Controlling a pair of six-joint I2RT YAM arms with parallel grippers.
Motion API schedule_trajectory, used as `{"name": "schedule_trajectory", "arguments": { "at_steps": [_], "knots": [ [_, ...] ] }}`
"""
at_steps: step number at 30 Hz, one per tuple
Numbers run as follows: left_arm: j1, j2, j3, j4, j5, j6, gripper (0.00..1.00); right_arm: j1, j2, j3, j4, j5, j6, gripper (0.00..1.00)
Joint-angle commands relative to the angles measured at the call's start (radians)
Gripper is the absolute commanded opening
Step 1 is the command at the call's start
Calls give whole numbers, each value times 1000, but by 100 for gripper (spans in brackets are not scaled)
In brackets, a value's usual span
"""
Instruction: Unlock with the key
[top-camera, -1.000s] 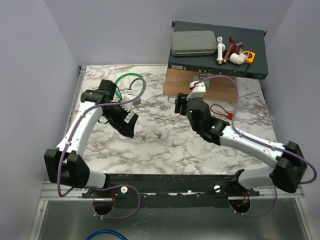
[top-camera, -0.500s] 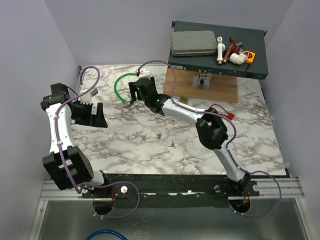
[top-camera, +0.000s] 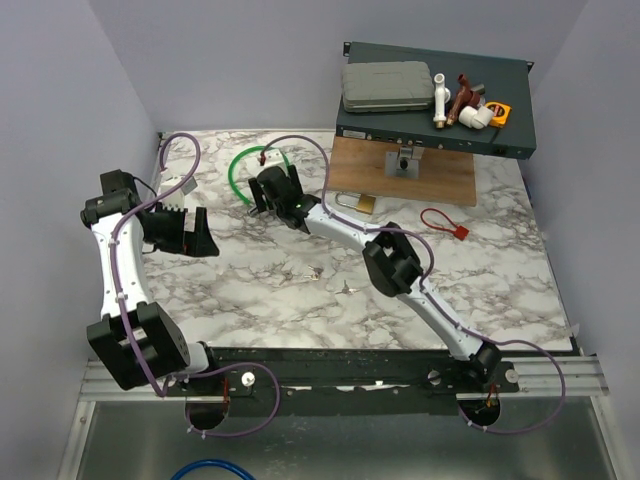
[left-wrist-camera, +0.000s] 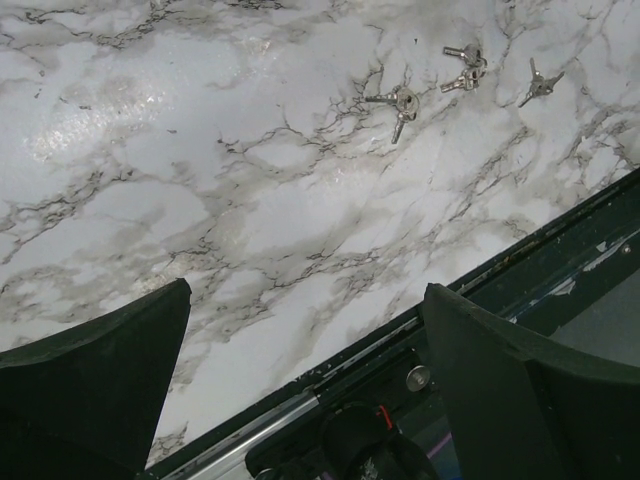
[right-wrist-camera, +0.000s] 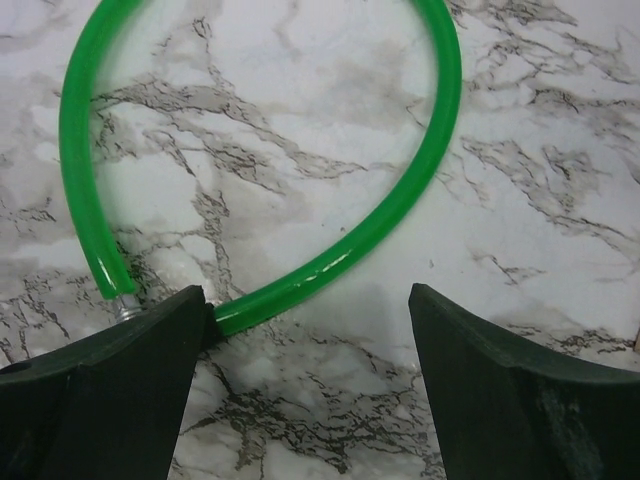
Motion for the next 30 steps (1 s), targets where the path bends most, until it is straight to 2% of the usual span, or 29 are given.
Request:
{"name": "schedule_trajectory", "arguments": {
  "at_steps": [1, 12, 17, 22, 30],
  "knots": [
    [8, 26, 26, -17, 73, 49, 99, 7, 58, 80, 14, 30, -36, 86],
    [8, -4, 11, -5, 79, 54, 99, -4, 95, 61, -38, 34, -20, 80],
    [8, -6, 18, -5, 91, 42, 99, -5, 32, -49, -66, 19, 31, 66],
    [9, -27, 20, -22, 107, 38, 99, -4, -81, -241, -49, -7, 83, 56],
    [8, -72, 2, -28, 110, 31, 99, 32, -325, -643, 65, -90, 143, 53]
  ]
}}
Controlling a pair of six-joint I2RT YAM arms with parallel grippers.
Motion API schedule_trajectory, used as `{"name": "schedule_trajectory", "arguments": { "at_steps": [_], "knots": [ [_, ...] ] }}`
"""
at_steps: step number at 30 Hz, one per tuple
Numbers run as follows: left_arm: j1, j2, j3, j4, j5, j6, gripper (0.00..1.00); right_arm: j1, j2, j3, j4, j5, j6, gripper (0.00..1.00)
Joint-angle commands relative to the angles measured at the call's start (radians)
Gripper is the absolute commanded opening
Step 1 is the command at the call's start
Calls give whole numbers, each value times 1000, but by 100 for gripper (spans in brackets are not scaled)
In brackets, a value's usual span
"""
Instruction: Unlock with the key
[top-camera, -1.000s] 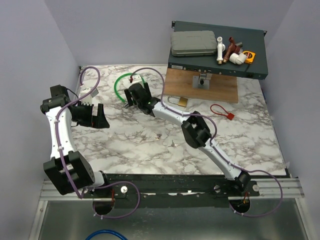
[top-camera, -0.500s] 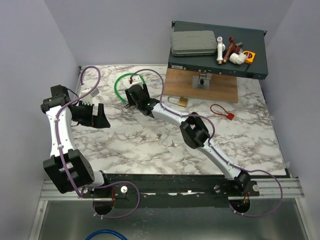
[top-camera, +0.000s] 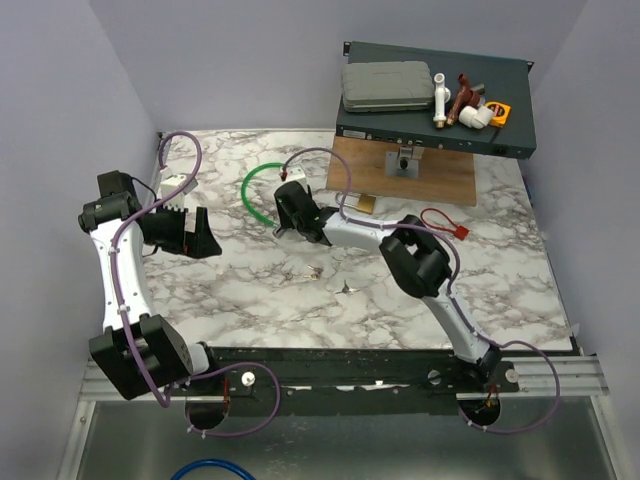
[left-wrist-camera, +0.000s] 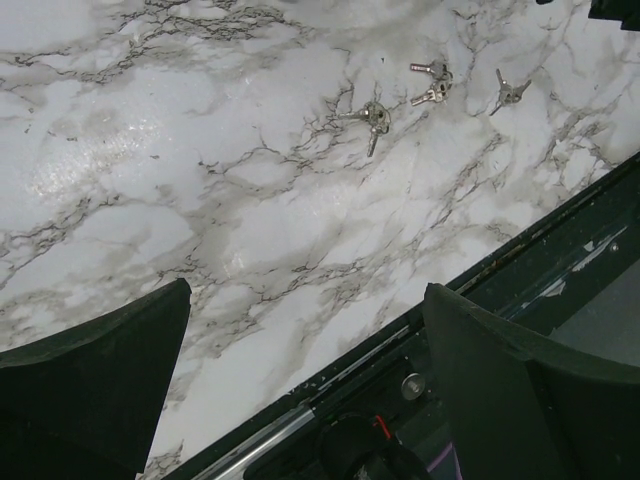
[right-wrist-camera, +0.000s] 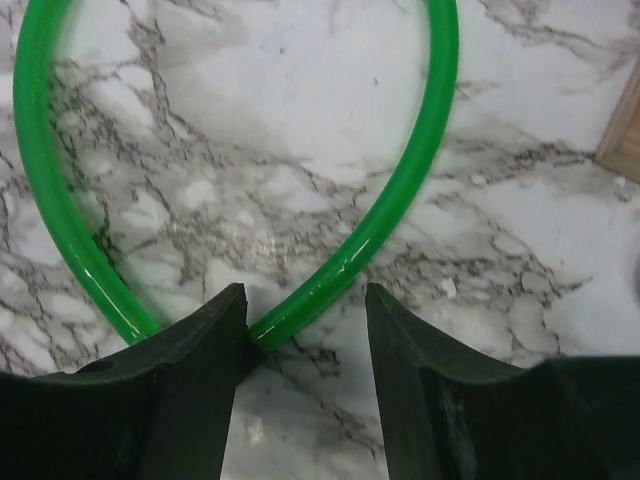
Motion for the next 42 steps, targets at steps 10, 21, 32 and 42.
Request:
{"name": "schedule_trajectory", "arguments": {
  "at_steps": [10, 21, 32, 42],
  "knots": [
    [7, -86, -45, -19, 62, 6, 99, 88, -204, -319, 24, -84, 92, 58],
    [8, -120, -32, -66, 76, 36, 99, 14, -567, -544, 42, 84, 60, 81],
    [8, -115, -33, -65, 66, 48, 99, -281, -834, -1009, 249, 327, 35, 81],
    [8, -115, -43, -68, 68, 62, 99, -483, -801, -1061, 310, 235, 66, 82]
  ]
}}
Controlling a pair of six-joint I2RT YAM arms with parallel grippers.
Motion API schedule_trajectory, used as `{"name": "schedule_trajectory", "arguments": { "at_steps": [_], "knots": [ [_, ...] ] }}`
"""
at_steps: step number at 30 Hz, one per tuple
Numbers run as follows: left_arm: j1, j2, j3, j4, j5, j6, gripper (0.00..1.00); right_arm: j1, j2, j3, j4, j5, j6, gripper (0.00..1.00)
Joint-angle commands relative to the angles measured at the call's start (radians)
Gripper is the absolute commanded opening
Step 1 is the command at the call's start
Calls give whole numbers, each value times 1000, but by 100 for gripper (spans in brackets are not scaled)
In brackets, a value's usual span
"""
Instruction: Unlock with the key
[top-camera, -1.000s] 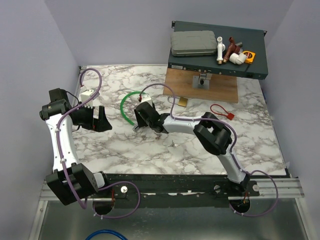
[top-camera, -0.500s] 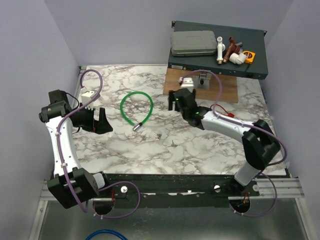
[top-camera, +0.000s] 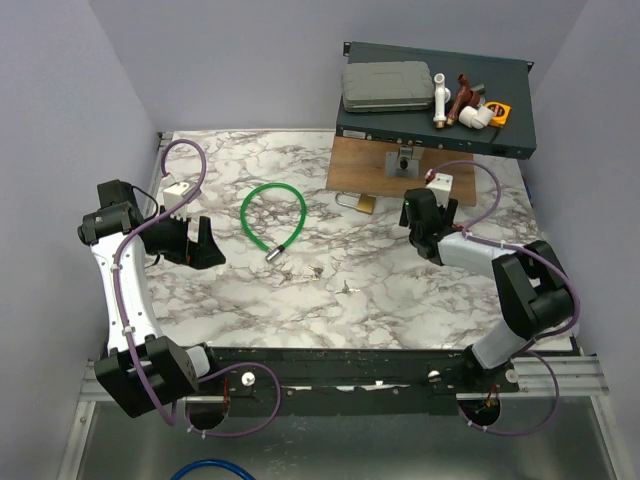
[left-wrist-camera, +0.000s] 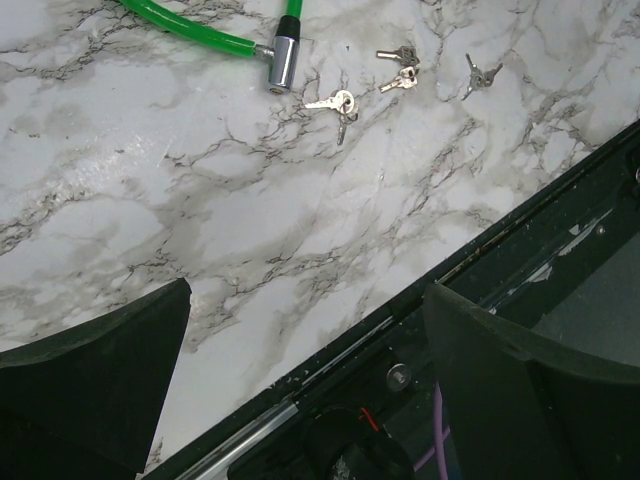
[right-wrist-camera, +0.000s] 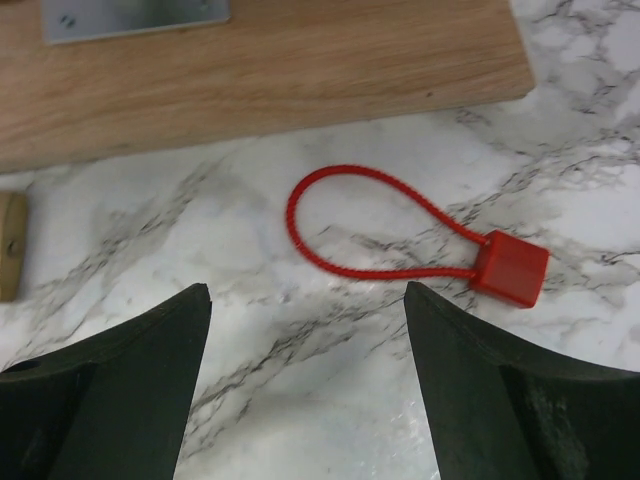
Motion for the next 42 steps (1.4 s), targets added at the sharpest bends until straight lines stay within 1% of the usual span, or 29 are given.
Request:
{"name": "schedule_trajectory", "arguments": {
  "at_steps": [1, 5, 11, 18, 22, 27, 30, 33, 37, 39, 42],
  "knots": [
    [8, -8, -7, -9, 31, 28, 99, -66, 13, 14, 59, -28, 13, 82],
    [7, -4, -7, -5, 29, 31, 99, -110, 40, 44, 32, -80, 35, 82],
    [8, -8, 4, -10, 28, 32, 99, -154, 111, 138, -117, -157, 119, 81],
    [7, -16, 6, -11, 16, 32, 99, -200, 170, 236, -192, -214, 177, 78],
    [8, -27, 7, -13, 7, 34, 99, -225, 222, 290, -279, -284, 224, 76],
    [7, -43, 20, -22, -3, 39, 99, -227, 276, 343, -382, -362, 281, 74],
    [8, -49, 28, -26, -3, 40, 99, -227, 291, 330, -413, -395, 321, 72],
    [8, -55, 29, -31, -3, 41, 99, -227, 277, 286, -412, -440, 362, 67],
    [7, -63, 29, -36, -7, 46, 99, -219, 218, 166, -370, -513, 419, 60],
    [7, -68, 31, -37, -7, 45, 99, -181, 172, 92, -329, -529, 438, 58],
    [8, -67, 35, -41, -4, 46, 99, -82, 106, 29, -330, -483, 462, 57]
  ]
}}
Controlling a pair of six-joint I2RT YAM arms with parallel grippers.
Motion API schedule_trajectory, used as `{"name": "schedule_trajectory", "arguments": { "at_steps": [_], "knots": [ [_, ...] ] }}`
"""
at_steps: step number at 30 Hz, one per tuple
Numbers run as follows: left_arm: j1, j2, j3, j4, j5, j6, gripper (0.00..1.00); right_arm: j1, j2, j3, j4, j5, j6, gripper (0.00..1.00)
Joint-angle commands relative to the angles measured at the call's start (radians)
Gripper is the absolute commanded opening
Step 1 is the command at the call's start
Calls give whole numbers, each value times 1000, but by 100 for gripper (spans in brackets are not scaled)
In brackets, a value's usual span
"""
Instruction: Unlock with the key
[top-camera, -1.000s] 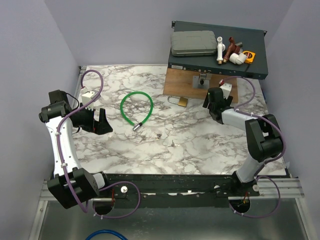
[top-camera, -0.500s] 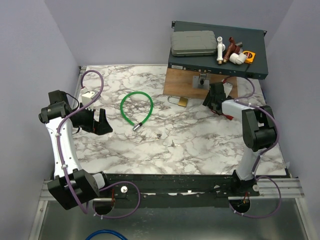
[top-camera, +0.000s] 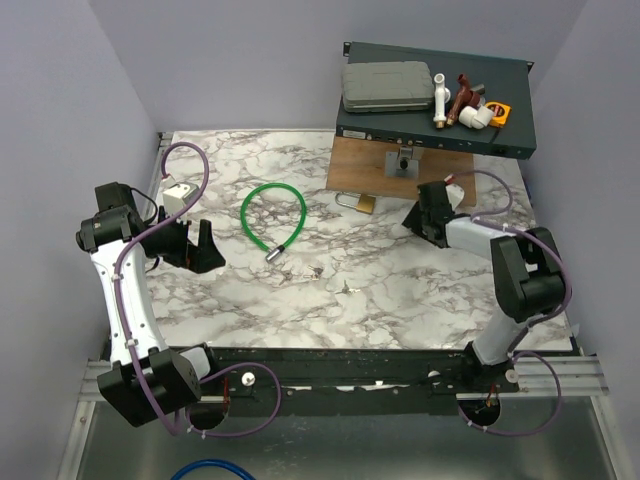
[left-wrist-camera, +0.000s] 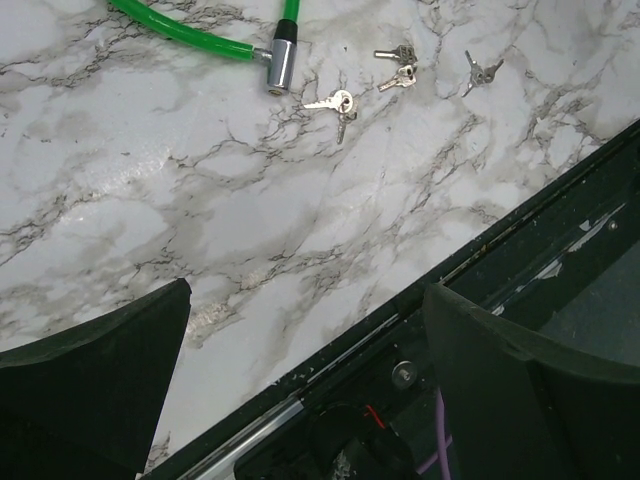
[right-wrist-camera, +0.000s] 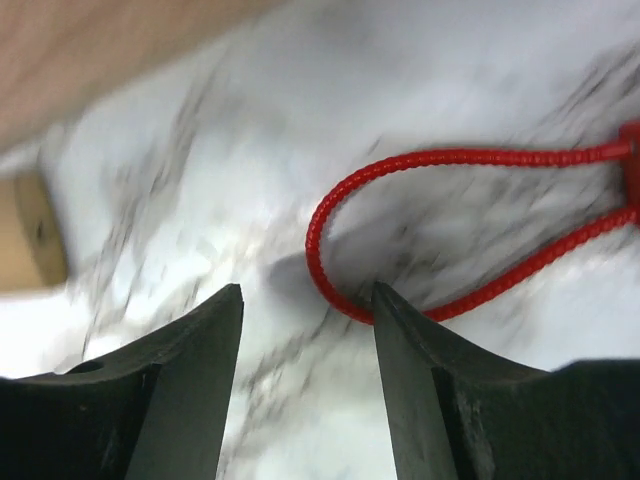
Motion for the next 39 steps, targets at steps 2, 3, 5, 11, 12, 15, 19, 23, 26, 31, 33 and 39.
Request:
{"name": "schedule_trajectory", "arguments": {
  "at_steps": [2, 3, 5, 11, 12, 15, 19, 23, 26, 31, 33, 39],
  "knots": [
    [8, -21, 34, -27, 2, 24, 99, 169, -72, -153, -101, -36, 105, 57],
    [8, -21, 36, -27, 2, 23, 99, 186, -91, -168, -105, -19, 116, 57],
    [7, -21, 33, -25, 7, 23, 99, 194, -130, -188, -111, -5, 133, 57],
    [8, -17, 21, -22, 12, 22, 99, 197, -206, -143, -61, 85, 40, 60],
    [8, -14, 20, -21, 12, 23, 99, 198, -204, -125, -51, 93, 23, 60],
    [8, -17, 17, -20, 9, 22, 99, 227, -182, -64, -29, 120, -18, 61],
    [8, -16, 4, -13, 4, 23, 99, 280, -124, 1, -8, 140, -57, 64],
    [8, -12, 0, -12, 0, 26, 99, 298, -50, 34, 38, 162, -87, 72],
    [8, -6, 2, -10, -1, 23, 99, 300, 23, 72, 115, 171, -127, 95],
    [8, -3, 1, -14, -4, 23, 99, 303, 138, 151, 149, 211, -142, 100],
    [8, -5, -1, -14, -8, 26, 99, 304, 166, 174, 164, 215, -147, 100],
    [8, -5, -11, -12, -16, 33, 99, 306, 206, 197, 219, 226, -149, 99]
  ]
}}
